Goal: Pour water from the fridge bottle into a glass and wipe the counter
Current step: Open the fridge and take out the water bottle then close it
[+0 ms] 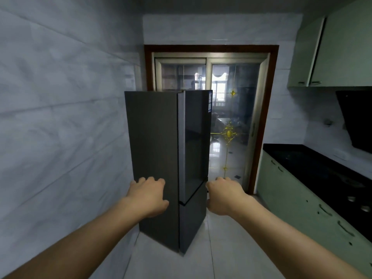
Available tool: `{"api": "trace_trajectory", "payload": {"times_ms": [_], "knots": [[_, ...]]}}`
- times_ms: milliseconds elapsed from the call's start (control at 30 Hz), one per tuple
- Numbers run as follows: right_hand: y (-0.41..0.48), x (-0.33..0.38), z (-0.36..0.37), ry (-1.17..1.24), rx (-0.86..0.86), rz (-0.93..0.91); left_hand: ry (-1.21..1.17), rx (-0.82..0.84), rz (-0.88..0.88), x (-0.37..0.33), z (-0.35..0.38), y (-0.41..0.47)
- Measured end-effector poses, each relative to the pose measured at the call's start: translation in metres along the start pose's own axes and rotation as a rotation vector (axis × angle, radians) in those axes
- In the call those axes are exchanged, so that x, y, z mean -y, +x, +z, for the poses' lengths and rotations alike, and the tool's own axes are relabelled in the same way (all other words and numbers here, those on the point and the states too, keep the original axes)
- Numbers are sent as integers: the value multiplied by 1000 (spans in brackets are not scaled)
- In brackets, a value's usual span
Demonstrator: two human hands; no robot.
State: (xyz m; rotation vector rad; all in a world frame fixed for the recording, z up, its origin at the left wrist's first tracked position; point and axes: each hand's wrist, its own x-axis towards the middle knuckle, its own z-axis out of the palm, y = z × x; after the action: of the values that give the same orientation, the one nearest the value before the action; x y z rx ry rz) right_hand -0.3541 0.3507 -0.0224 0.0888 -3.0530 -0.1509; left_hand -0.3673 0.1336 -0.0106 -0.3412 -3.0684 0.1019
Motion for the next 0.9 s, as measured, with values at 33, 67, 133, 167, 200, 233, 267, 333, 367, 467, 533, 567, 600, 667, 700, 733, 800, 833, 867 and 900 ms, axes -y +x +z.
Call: {"api": "trace_trajectory", "payload": {"times_ms": [33, 67, 133, 167, 200, 233, 267, 333, 367, 467, 533, 567, 600, 667, 700, 733, 800, 833, 867, 900], "knots": [[17, -2, 4, 6, 2, 2, -2, -7, 7, 2, 4, 19], [34, -3, 8, 10, 9, 9, -6, -11, 13, 4, 8, 38], [67, -6, 15, 12, 18, 19, -12, -20, 37, 11, 15, 76], [85, -7, 19, 11, 23, 26, -16, -28, 52, 15, 19, 98], [104, -8, 22, 10, 28, 33, -20, -42, 65, 20, 22, 119], [123, -8, 23, 9, 34, 39, -26, -62, 78, 26, 24, 140], [143, -9, 23, 9, 44, 43, -29, -78, 95, 31, 25, 163], [180, -10, 19, 11, 52, 56, -29, -98, 124, 41, 22, 203], [199, -10, 17, 10, 51, 61, -31, -105, 134, 47, 20, 224], [249, -11, 12, 27, 41, 71, -39, -116, 160, 59, 15, 279], [281, -13, 12, 41, 36, 70, -39, -120, 172, 66, 13, 314], [295, -14, 13, 50, 41, 70, -38, -121, 174, 68, 13, 330], [310, -16, 14, 63, 45, 67, -36, -123, 178, 70, 14, 347], [338, -21, 16, 78, 47, 49, -42, -134, 185, 71, 17, 376], [355, -25, 18, 85, 43, 37, -49, -142, 186, 72, 19, 392], [371, -29, 19, 95, 36, 23, -57, -151, 185, 72, 21, 406], [404, -38, 20, 110, 2, -12, -74, -177, 186, 70, 24, 435], [424, -43, 21, 114, -22, -36, -87, -200, 183, 69, 25, 450], [444, -48, 22, 120, -54, -59, -103, -229, 178, 66, 25, 465], [464, -53, 24, 136, -100, -83, -124, -263, 173, 63, 26, 481]]}}
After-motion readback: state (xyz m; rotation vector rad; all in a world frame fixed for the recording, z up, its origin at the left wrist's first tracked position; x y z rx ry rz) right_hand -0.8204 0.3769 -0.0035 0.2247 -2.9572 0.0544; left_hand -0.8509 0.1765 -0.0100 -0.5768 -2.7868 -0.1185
